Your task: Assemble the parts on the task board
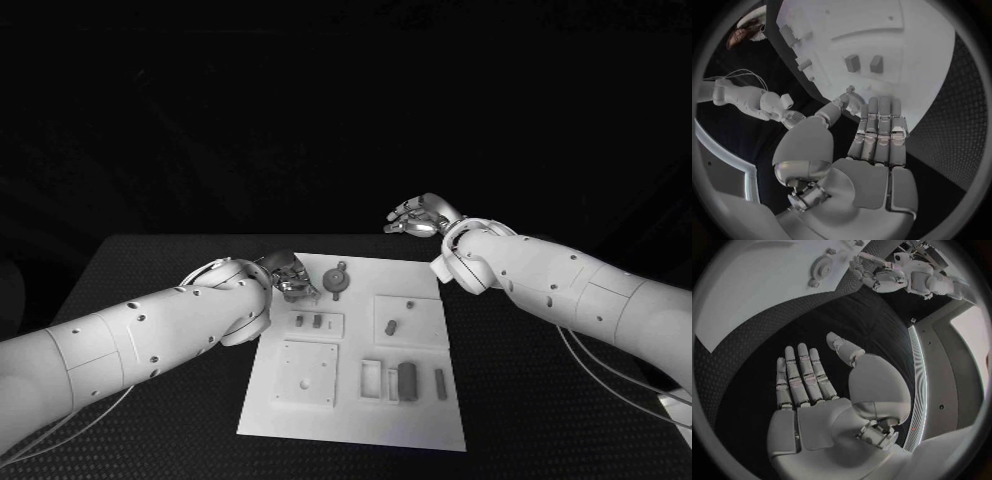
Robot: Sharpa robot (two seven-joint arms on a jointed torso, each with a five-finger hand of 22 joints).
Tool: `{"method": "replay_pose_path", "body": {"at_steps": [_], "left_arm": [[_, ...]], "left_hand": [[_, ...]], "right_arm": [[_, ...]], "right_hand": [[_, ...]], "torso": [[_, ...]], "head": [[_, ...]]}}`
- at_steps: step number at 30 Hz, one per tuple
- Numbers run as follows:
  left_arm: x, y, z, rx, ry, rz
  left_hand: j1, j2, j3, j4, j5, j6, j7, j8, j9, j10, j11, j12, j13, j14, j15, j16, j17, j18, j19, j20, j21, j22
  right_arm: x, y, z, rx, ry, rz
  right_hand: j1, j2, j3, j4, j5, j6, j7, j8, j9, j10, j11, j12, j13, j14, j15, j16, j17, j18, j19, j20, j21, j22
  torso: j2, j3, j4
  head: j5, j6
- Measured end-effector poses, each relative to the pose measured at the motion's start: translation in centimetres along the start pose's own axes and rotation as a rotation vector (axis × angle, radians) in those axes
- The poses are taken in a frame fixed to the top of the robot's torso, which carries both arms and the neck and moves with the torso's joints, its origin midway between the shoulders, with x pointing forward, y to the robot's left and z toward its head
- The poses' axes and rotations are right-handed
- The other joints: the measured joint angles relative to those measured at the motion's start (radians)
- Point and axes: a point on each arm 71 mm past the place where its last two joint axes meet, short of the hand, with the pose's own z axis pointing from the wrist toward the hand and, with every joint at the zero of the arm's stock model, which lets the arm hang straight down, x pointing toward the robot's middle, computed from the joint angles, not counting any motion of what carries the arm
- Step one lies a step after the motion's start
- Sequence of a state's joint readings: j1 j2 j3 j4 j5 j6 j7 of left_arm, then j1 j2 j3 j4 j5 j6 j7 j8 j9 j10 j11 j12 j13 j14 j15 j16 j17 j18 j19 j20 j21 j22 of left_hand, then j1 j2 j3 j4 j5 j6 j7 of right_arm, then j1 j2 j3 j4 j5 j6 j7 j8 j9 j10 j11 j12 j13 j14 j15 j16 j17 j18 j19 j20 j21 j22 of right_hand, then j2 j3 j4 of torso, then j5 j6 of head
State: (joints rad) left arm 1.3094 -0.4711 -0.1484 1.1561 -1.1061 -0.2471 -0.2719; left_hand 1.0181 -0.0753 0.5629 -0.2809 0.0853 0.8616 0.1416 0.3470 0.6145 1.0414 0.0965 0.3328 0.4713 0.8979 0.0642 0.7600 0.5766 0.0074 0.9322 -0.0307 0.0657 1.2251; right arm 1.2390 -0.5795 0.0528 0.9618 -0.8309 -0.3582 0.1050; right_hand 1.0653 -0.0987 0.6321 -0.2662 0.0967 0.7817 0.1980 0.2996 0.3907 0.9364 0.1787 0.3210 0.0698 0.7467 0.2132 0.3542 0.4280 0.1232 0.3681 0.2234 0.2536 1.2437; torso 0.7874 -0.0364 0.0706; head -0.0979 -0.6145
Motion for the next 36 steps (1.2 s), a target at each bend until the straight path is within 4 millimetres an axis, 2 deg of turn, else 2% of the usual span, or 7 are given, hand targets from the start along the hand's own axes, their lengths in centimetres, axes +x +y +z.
{"method": "replay_pose_path", "body": {"at_steps": [4,8,12,16,28,32,36], "left_arm": [[0.0,-1.1,0.4,0.099,-0.059,0.071],[0.1,-2.2,0.7,0.184,-0.114,0.146],[0.7,-3.0,1.0,0.244,-0.137,0.228],[1.4,-2.9,1.2,0.271,-0.142,0.299],[3.0,-3.1,1.4,0.299,-0.128,0.357],[3.1,-3.3,1.5,0.305,-0.129,0.366],[3.2,-3.4,1.5,0.309,-0.129,0.370]], "left_hand": [[0.095,-0.024,0.031,-0.006,-0.013,0.016,0.001,-0.017,-0.036,0.016,0.007,-0.043,-0.058,0.022,-0.009,0.017,-0.015,0.000,0.024,-0.011,0.000,-0.013],[0.134,-0.042,0.031,-0.006,-0.013,0.019,-0.003,-0.029,-0.056,0.027,0.012,-0.073,-0.093,0.028,-0.014,0.025,-0.024,0.000,0.035,-0.014,0.000,-0.018],[0.143,-0.051,0.025,-0.006,-0.017,0.019,-0.003,-0.042,-0.071,0.028,0.013,-0.106,-0.122,0.051,-0.023,0.041,-0.029,0.000,0.060,-0.024,0.005,-0.019],[0.148,-0.056,0.017,-0.006,-0.021,0.019,-0.003,-0.049,-0.083,0.035,0.019,-0.130,-0.145,0.087,-0.045,0.071,-0.026,0.000,0.100,-0.043,0.016,-0.015],[0.157,-0.055,0.006,-0.006,-0.021,0.023,-0.006,-0.057,-0.103,0.049,0.013,-0.174,-0.181,0.188,-0.066,0.149,0.002,0.009,0.210,-0.072,0.056,0.021],[0.162,-0.060,-0.002,-0.004,-0.021,0.004,-0.013,-0.077,-0.117,0.037,0.002,-0.205,-0.199,0.219,-0.073,0.213,0.027,0.016,0.254,-0.079,0.090,0.062],[0.166,-0.064,-0.002,-0.004,-0.021,-0.003,-0.020,-0.084,-0.128,0.032,0.004,-0.222,-0.212,0.244,-0.080,0.270,0.045,0.016,0.288,-0.085,0.120,0.083]], "right_arm": [[0.1,0.0,0.0,-0.001,0.001,0.001],[0.2,0.1,0.1,-0.001,0.001,0.001],[0.3,0.2,0.2,-0.003,0.003,0.003],[0.4,0.3,0.2,-0.004,0.004,0.003],[0.4,0.4,0.2,-0.006,0.006,0.005],[0.5,0.5,0.2,-0.008,0.008,0.006],[0.6,0.5,0.2,-0.009,0.008,0.006]], "right_hand": [[0.000,0.000,0.000,0.000,0.000,0.000,0.000,0.000,0.000,0.000,0.000,0.000,0.000,0.000,0.000,0.000,0.000,0.000,0.000,0.000,0.000,0.000],[0.000,0.000,0.000,0.000,0.000,0.000,0.000,0.000,-0.001,0.000,0.000,0.000,0.000,0.000,0.000,0.000,0.001,0.000,0.000,0.000,0.000,0.000],[0.000,0.000,0.000,0.000,0.000,0.000,0.000,0.000,-0.001,0.000,0.000,0.000,0.000,0.000,0.000,0.000,0.001,0.000,0.000,0.000,0.000,0.001],[0.000,0.000,0.000,0.000,0.000,0.000,0.000,0.000,-0.001,0.000,0.000,0.000,0.000,0.000,0.000,0.000,0.001,0.000,0.000,0.000,0.000,0.001],[0.000,0.000,0.000,0.000,0.000,0.000,0.000,0.000,-0.001,0.000,0.000,0.000,0.000,0.000,0.000,0.000,0.001,0.000,0.004,-0.004,0.000,0.002],[0.000,0.000,0.000,0.000,0.000,0.000,0.000,0.000,-0.001,0.000,0.000,0.000,0.000,0.000,0.000,0.000,0.001,0.000,0.004,-0.004,0.000,0.002],[0.000,0.000,0.000,0.000,0.000,0.000,0.000,0.000,-0.001,0.000,0.000,0.000,0.000,0.000,0.000,0.000,0.002,0.000,0.004,-0.004,0.000,0.002]], "torso": [[0.000,0.0006,-0.0009],[0.001,0.0010,-0.0013],[0.001,0.0010,-0.0014],[0.001,0.0011,-0.0018],[0.002,0.0003,-0.0015],[0.001,0.0000,-0.0011],[0.001,0.0000,-0.0010]], "head": [[0.001,0.003],[-0.001,0.005],[-0.003,0.008],[-0.005,0.008],[-0.014,0.005],[-0.015,0.004],[-0.016,0.004]]}}
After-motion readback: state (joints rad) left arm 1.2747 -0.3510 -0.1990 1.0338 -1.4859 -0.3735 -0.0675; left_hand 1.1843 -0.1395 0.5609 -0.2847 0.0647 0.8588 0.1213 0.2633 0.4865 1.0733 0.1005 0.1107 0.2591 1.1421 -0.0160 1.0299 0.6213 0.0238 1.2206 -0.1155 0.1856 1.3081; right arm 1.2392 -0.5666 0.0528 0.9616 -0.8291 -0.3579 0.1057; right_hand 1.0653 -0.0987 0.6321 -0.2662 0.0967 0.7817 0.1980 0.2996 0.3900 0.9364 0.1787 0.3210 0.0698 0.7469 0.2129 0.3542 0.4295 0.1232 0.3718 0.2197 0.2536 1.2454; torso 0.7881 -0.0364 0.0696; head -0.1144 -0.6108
